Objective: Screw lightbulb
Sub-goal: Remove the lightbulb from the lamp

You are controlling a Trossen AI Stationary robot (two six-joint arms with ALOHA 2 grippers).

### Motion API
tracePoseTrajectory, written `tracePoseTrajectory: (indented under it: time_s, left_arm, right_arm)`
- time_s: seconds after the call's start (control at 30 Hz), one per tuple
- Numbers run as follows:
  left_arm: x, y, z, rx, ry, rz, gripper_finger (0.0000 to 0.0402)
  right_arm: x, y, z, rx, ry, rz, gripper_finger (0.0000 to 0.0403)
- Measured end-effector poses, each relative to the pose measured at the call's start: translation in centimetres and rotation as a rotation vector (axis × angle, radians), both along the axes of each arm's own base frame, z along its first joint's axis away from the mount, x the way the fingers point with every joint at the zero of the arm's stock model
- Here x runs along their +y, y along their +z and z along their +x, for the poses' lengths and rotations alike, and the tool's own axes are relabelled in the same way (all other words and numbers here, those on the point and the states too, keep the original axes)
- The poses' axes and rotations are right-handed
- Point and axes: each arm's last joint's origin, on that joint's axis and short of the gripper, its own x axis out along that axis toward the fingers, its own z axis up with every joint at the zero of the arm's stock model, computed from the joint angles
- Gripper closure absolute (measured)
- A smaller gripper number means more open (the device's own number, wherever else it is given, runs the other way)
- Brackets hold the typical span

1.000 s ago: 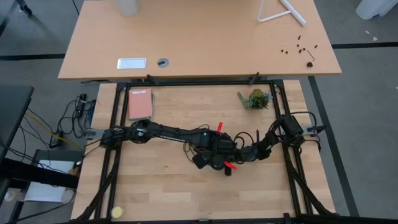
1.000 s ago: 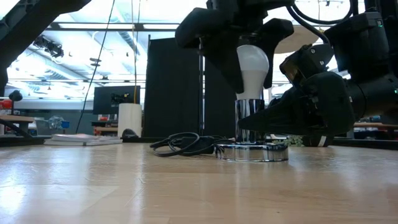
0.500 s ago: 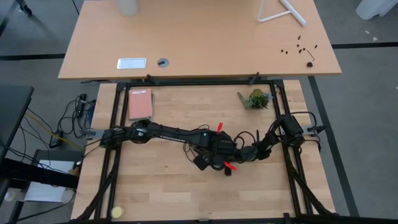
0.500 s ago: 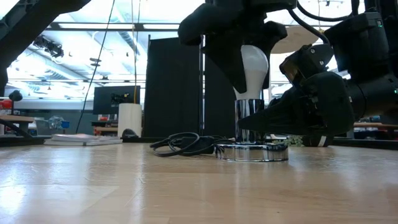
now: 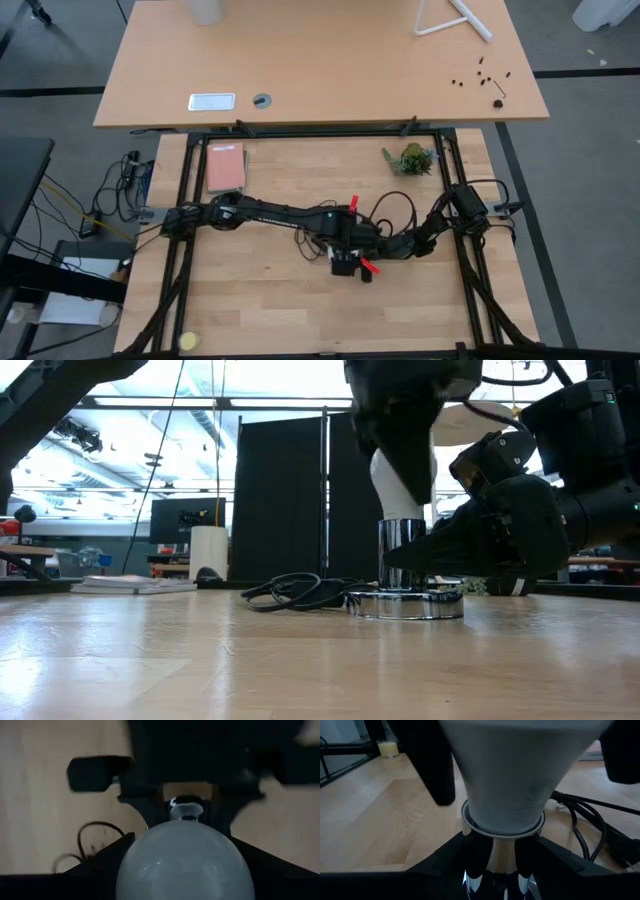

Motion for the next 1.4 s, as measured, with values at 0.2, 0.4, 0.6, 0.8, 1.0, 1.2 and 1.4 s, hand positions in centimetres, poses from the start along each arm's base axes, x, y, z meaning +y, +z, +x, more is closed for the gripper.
tracePoseTrajectory:
  time_s: [0.2,0.4,0.6,0.8,1.0,1.2,1.4]
  left_arm:
    - [-0.02,0.07,0.26,-0.065,0.320,-0.133,0.0131]
    - [-0.02,0.10,0.35,-0.102,0.559,-0.235,0.0131]
    - [-0.05,0.10,0.35,-0.099,0.563,-0.247,0.0123]
    - [-0.07,0.14,0.38,-0.077,0.373,-0.181,0.0090]
    - [0.08,0.12,0.30,-0.053,0.238,-0.120,0.0051]
    - [0.09,0.05,0.14,-0.020,0.100,-0.067,0.0007]
    - [0.13,-0.05,-0.15,0.034,-0.118,0.042,0.0010]
  right_arm:
    - [0.00,0.00,-0.02,0.001,0.001,-0.002,0.0205]
    - [0.01,-0.01,-0.02,0.001,0.002,-0.004,0.0205]
    - [0.01,-0.01,-0.02,0.002,0.003,-0.005,0.0205]
    - [0.02,-0.02,0.01,0.003,0.003,-0.004,0.0205]
    - [0.02,-0.02,0.01,0.003,0.003,-0.004,0.0205]
    - [0.02,-0.03,0.01,0.003,0.003,-0.004,0.0205]
    - [0.02,-0.03,0.01,0.003,0.003,-0.004,0.0205]
